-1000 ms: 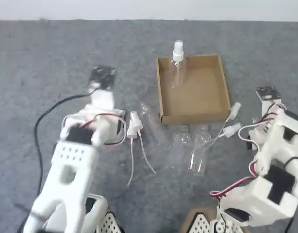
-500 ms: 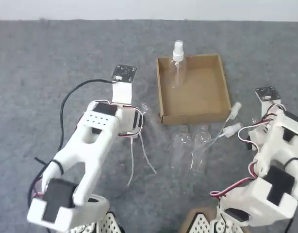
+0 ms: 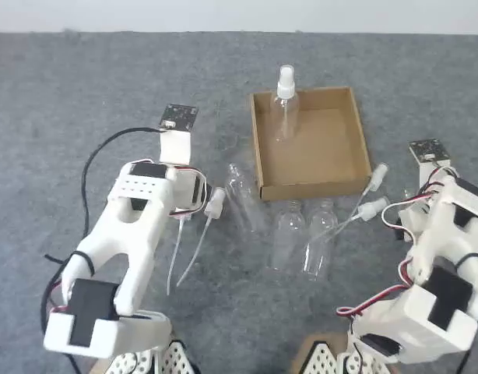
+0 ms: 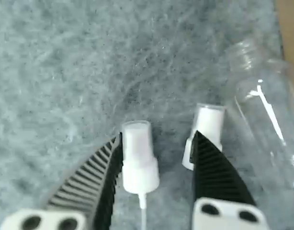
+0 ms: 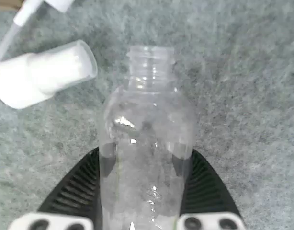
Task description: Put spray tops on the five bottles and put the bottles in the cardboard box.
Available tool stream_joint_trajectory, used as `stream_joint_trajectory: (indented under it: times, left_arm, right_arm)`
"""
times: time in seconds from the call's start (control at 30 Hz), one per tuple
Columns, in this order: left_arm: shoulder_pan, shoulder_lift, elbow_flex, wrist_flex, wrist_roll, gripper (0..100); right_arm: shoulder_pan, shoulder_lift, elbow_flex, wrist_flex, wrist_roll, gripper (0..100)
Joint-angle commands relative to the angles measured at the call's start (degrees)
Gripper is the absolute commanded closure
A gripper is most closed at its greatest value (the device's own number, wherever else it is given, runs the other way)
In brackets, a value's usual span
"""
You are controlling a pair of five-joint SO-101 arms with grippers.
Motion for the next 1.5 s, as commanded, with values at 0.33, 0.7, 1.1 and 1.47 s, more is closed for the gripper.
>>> stream_joint_trajectory:
  times: [0.33,0.7,1.1,1.47]
  left_arm:
    - [-2.5,-0.4,-5.1,2.6,-4.7,84]
    - [-1.6,1.4,-0.5,-3.7,-5.5,84]
    - [-1.7,7.8,-5.1,-1.2,-5.5,95]
    - [-1.6,-10.5,-3.3,8.4,-5.0,99]
  right_arm:
    - [0.2,-4.2,-0.4,-0.8,0.9,95.2]
    - [0.5,-4.2,-0.4,-0.5,0.6,89.0]
    - [0.6,-4.1,-0.4,-0.3,0.8,88.6]
    - [0.6,-4.6,-0.4,-0.2,0.5,77.2]
